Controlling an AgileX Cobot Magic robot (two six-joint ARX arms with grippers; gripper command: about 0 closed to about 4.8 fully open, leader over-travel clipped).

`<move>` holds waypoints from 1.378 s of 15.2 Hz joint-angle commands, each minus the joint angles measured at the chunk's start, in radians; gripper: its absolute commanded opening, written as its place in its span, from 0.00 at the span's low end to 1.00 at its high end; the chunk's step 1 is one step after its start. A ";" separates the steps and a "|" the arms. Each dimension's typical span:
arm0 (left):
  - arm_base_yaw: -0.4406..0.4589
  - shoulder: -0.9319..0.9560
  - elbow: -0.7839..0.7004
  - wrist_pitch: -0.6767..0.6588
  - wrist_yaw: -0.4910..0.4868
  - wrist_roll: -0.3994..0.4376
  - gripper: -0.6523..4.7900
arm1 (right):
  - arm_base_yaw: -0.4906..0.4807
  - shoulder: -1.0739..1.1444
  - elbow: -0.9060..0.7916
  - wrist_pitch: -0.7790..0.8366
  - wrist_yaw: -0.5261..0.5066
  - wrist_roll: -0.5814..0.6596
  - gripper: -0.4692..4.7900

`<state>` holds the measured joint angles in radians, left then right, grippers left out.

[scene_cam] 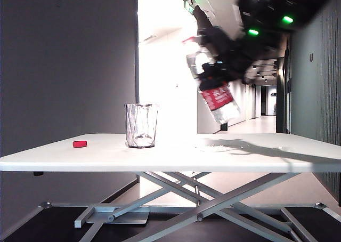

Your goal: Pick up the mineral water bottle on the table and pour water into the mug until it's half full.

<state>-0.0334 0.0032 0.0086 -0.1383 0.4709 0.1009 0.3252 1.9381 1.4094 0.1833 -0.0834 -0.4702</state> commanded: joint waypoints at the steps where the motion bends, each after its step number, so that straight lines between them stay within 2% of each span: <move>1: 0.000 0.000 0.002 -0.003 0.003 0.005 0.11 | 0.040 -0.019 0.033 0.023 0.123 -0.133 0.46; 4: 0.000 0.000 0.002 -0.003 0.003 0.005 0.11 | 0.084 -0.002 0.033 0.032 0.246 -0.244 0.46; 10: 0.000 0.000 0.002 -0.002 0.003 0.006 0.11 | 0.091 0.083 0.050 0.063 0.273 -0.280 0.45; 17: 0.000 0.000 0.002 -0.003 0.003 0.023 0.11 | 0.136 0.159 0.116 0.078 0.400 -0.515 0.44; 21: 0.000 0.000 0.002 -0.003 0.003 0.023 0.11 | 0.136 0.159 0.121 0.111 0.422 -0.626 0.44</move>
<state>-0.0334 0.0029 0.0090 -0.1390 0.4706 0.1196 0.4583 2.1143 1.5131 0.2134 0.3367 -1.0626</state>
